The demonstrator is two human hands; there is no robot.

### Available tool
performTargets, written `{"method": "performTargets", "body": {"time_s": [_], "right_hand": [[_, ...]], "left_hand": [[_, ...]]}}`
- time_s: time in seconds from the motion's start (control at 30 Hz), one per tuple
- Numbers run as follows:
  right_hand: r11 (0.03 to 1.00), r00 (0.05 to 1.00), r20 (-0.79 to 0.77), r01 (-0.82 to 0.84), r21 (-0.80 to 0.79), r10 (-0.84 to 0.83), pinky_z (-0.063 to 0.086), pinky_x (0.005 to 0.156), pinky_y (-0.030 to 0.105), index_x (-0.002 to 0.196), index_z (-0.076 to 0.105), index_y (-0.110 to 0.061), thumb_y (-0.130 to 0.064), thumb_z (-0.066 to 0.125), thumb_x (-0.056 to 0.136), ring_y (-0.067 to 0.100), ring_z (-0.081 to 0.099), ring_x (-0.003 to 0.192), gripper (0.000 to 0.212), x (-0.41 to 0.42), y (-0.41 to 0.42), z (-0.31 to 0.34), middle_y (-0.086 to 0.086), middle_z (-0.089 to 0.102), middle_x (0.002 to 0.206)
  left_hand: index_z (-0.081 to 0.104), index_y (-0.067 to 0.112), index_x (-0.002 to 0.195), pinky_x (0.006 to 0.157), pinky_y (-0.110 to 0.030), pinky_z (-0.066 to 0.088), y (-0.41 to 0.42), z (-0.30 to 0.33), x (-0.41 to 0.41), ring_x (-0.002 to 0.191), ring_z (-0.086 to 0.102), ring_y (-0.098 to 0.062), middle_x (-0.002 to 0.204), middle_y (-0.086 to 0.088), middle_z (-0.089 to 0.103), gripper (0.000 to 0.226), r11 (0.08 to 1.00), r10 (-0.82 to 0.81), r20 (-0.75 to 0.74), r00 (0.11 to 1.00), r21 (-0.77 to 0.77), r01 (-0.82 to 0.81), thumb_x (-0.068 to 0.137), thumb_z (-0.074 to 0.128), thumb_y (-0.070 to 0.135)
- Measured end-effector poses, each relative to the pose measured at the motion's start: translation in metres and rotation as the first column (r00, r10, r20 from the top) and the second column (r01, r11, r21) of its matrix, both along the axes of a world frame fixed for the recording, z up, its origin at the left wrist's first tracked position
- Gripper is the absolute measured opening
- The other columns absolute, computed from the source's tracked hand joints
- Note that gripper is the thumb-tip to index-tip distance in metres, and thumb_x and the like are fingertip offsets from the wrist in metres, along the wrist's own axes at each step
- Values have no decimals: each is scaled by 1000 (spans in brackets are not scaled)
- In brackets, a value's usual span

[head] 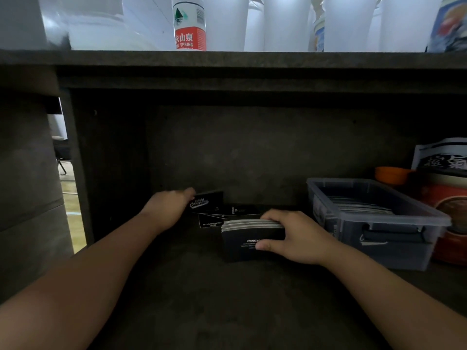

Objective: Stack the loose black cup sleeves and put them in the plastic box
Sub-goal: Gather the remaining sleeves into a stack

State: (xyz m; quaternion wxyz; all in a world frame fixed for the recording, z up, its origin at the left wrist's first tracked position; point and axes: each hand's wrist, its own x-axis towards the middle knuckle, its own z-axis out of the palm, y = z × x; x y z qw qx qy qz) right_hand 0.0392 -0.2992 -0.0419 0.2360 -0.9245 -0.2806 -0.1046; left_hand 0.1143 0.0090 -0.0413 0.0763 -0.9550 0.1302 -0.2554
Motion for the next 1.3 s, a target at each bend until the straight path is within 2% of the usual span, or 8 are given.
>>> {"method": "performTargets", "body": {"time_s": [0.17, 0.3, 0.47, 0.67, 1.07, 1.13, 1.2, 1.3], "right_hand": [[998, 997, -47, 55, 15, -54, 49, 94, 28, 139, 23, -44, -52, 77, 72, 4, 57, 105, 86, -2, 3, 2, -11, 57, 116], [998, 997, -38, 67, 17, -66, 48, 96, 28, 144, 16, -42, -53, 78, 71, 4, 57, 105, 95, -2, 2, 1, -10, 57, 117], [998, 998, -18, 62, 12, -61, 43, 94, 22, 144, 25, -39, -52, 76, 73, 3, 49, 110, 88, -4, 3, 1, -14, 47, 117], [993, 989, 88, 116, -4, -115, 30, 106, 30, 144, 28, -38, -59, 74, 70, 7, 22, 123, 90, -1, 2, -3, -11, 27, 129], [996, 996, 53, 70, -56, -67, 44, 100, 32, 134, 45, -38, -62, 71, 72, 8, 46, 117, 71, 5, 4, -6, -12, 52, 125], [995, 996, 74, 63, -78, -57, 45, 94, 28, 128, 49, -35, -61, 72, 71, 5, 47, 111, 66, 4, 4, -5, -15, 54, 118], [996, 997, 63, 47, -74, -43, 47, 89, 26, 117, 52, -38, -59, 73, 71, 2, 50, 105, 55, 3, 3, -3, -20, 55, 110], [999, 999, 32, 29, -44, -28, 51, 88, 31, 108, 53, -42, -58, 75, 70, -1, 53, 101, 46, 2, 2, -2, -20, 59, 106]], "left_hand": [[62, 31, 116, 92, -33, 46, -20, 15, -10, 103, 59, -10, 111, 8, 66, 24, 895, -376, 14, 926, -254, 367, 101, 44, 31], [51, 41, 122, 102, -37, 39, -32, -5, -11, 113, 46, -11, 120, 10, 55, 30, 924, -348, -290, 892, -268, 273, 94, 58, 34], [57, 39, 101, 84, -16, 41, -34, 1, -21, 96, 53, 0, 106, 6, 52, 32, 807, -442, -161, 882, -500, 314, 89, 65, 10], [62, 23, 108, 84, -29, 53, -53, 9, -40, 98, 63, -11, 107, -1, 66, 26, 664, -560, -317, 765, -724, 186, 96, 51, 2], [60, 29, 118, 104, -45, 40, -117, -10, -59, 117, 54, -18, 132, -2, 57, 52, -292, -631, 12, 775, -930, -224, 96, 27, 63], [59, 27, 124, 107, -45, 36, -110, -6, -59, 120, 53, -18, 131, -1, 59, 60, -253, -727, -3, 687, -929, -272, 95, 23, 66], [58, 24, 128, 103, -37, 37, -100, 2, -58, 120, 54, -16, 128, 1, 62, 63, -28, -743, -130, 656, -974, -226, 96, 21, 64], [49, 23, 136, 101, -31, 35, -70, -4, -34, 128, 46, -16, 139, 1, 51, 52, 735, -300, -295, 907, -678, 22, 99, 30, 54]]}}
